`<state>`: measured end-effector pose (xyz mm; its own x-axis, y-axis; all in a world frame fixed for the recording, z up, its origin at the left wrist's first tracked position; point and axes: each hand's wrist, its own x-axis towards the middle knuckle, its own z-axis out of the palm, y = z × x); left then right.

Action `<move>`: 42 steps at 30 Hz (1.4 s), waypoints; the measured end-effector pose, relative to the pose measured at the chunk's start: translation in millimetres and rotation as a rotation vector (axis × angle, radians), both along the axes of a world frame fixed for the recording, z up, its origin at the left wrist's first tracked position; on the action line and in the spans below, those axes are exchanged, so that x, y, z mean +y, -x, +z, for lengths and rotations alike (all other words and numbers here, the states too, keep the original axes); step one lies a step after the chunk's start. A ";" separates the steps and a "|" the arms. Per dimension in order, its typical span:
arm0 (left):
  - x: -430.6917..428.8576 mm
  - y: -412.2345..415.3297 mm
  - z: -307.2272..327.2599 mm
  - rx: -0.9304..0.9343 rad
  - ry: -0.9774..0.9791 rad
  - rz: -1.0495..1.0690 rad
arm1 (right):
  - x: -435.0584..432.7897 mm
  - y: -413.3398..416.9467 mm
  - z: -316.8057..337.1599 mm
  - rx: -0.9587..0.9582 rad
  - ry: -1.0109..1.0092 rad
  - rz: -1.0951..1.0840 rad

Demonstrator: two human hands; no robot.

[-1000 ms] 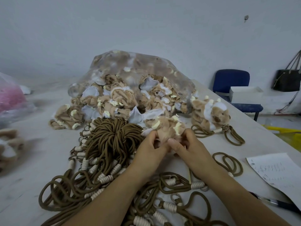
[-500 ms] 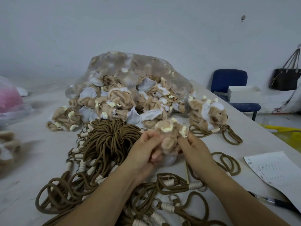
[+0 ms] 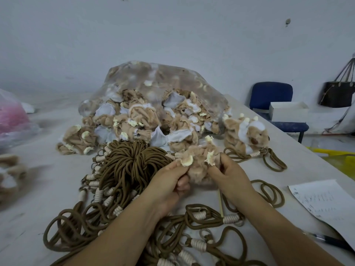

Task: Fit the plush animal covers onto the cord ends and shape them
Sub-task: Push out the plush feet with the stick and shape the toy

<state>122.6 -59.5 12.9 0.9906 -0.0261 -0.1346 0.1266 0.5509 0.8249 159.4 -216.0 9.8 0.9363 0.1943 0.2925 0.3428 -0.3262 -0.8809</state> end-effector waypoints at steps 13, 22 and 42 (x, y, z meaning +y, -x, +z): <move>1.7 3.8 5.9 -0.111 -0.017 -0.263 | -1.8 0.2 4.0 0.193 -0.327 0.027; -2.9 4.8 -1.5 -0.194 -0.755 0.193 | 2.9 5.5 9.5 0.296 -0.448 0.190; 3.9 2.4 8.9 0.063 -0.049 -0.109 | 7.8 1.8 5.4 -0.128 0.260 0.031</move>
<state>120.1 -55.6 21.8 0.9718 -0.1251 -0.1998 0.2356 0.4899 0.8394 157.5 -208.2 15.3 0.8875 0.3065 0.3442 0.4592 -0.5231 -0.7180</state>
